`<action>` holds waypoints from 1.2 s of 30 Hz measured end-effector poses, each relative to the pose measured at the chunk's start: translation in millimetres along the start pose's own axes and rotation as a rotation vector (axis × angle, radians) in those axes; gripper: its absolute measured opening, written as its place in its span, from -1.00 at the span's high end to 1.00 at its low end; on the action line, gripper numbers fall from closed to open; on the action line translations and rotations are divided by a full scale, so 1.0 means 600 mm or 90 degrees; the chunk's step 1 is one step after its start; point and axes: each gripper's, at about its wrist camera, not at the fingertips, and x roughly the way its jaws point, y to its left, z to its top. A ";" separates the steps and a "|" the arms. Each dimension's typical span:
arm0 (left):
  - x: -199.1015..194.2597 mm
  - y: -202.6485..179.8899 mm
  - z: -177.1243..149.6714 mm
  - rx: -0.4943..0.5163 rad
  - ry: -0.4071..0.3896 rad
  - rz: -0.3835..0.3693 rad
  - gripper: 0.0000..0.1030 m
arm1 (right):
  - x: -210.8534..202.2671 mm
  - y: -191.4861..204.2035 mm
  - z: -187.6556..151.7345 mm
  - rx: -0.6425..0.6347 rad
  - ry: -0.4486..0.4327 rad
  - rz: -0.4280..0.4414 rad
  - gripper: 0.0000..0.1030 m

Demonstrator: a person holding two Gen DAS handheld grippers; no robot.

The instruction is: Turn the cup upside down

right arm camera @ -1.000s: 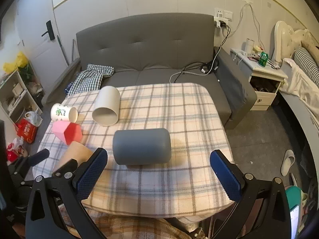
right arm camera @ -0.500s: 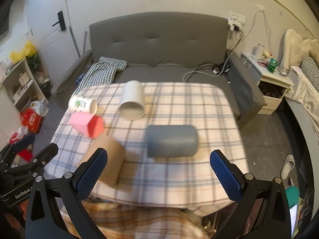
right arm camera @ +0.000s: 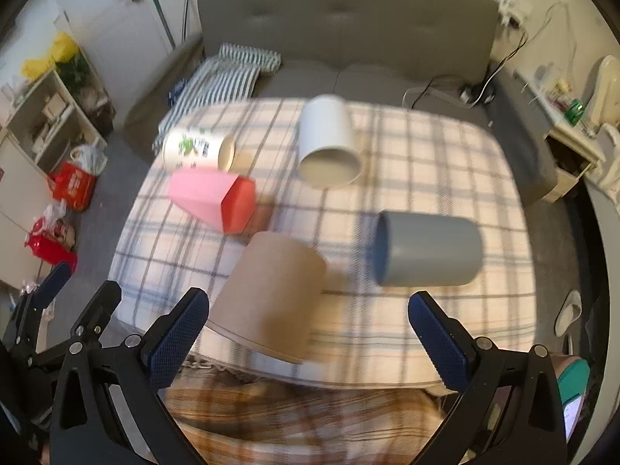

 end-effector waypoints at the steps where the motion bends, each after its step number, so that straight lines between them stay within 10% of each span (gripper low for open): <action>1: 0.004 0.006 0.000 -0.004 0.004 -0.001 -0.81 | 0.012 0.006 0.005 -0.001 0.016 -0.003 -1.00; 15: 0.046 0.047 -0.008 -0.020 0.044 -0.007 -0.81 | 0.158 0.007 0.066 0.092 0.193 0.028 -1.00; 22: 0.050 0.046 -0.013 -0.021 0.055 -0.004 -0.81 | 0.173 0.001 0.065 0.103 0.215 0.040 -0.56; 36: 0.024 0.015 -0.002 -0.012 0.033 0.012 -0.81 | 0.036 0.030 0.068 -0.026 0.007 0.036 -0.52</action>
